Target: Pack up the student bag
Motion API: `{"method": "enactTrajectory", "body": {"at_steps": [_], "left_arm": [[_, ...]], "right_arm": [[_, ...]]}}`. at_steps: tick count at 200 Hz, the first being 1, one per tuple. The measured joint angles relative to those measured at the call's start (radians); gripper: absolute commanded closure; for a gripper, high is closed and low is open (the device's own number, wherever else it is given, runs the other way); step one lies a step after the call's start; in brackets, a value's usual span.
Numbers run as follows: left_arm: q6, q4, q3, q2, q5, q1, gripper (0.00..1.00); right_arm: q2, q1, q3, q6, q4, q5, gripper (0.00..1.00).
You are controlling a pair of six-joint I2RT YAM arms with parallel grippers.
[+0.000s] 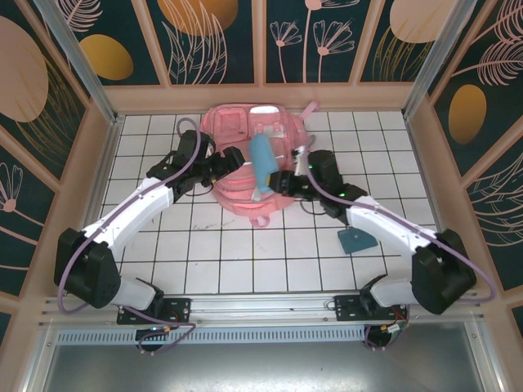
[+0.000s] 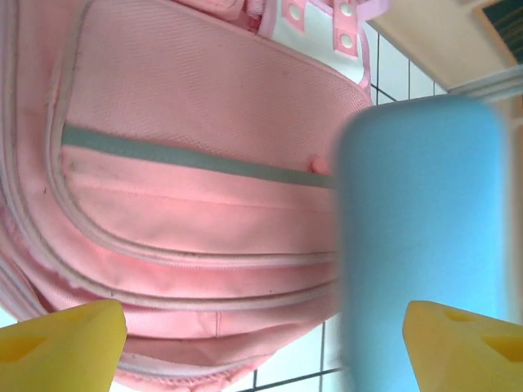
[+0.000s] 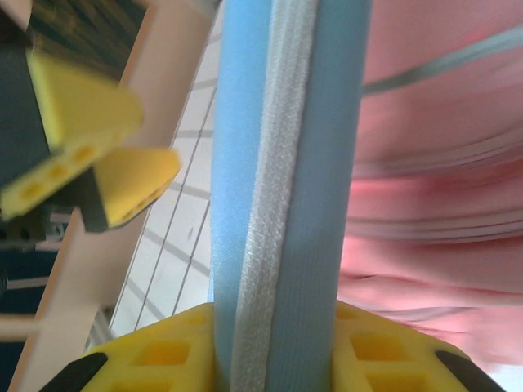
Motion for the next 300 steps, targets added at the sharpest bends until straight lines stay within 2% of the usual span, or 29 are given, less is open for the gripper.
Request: {"method": "enactTrajectory", "body": {"at_steps": [37,84,107,139,158,200,225,248,276,300], "left_arm": [[0.238,-0.05,0.109,0.123,-0.034,-0.071,0.13],[0.555,-0.169,0.307,0.257,-0.119,-0.18,0.13],[0.685,-0.247,0.439,0.364,-0.133,-0.211,0.15],[0.827,-0.352,0.512,0.464,-0.15,-0.224,0.21],[0.864,-0.392,0.559,0.519,-0.174,-0.224,0.25],[0.909,-0.428,0.679,0.621,-0.205,-0.223,0.25],[0.927,-0.444,0.718,0.65,-0.235,-0.223,0.39],[0.938,-0.452,0.744,0.655,-0.244,-0.226,0.59],[0.946,-0.441,0.755,0.655,-0.264,-0.237,0.72],[0.972,-0.426,0.747,0.648,-0.266,-0.238,0.88]], "right_arm": [[-0.144,-0.195,-0.031,-0.016,-0.105,0.045,0.7],[-0.222,-0.345,-0.066,-0.019,-0.195,0.054,0.71],[-0.227,-0.37,-0.084,-0.016,-0.214,0.047,0.71],[-0.229,-0.372,-0.097,-0.008,-0.217,0.027,0.71],[-0.232,-0.372,-0.104,0.006,-0.216,0.02,0.71],[-0.233,-0.372,-0.107,0.015,-0.213,0.002,0.72],[-0.233,-0.372,-0.107,0.015,-0.213,-0.001,0.72],[-0.233,-0.372,-0.107,0.015,-0.213,-0.011,0.72],[-0.233,-0.372,-0.107,0.019,-0.212,-0.024,0.72],[-0.233,-0.372,-0.108,0.027,-0.212,-0.029,0.72]]}}
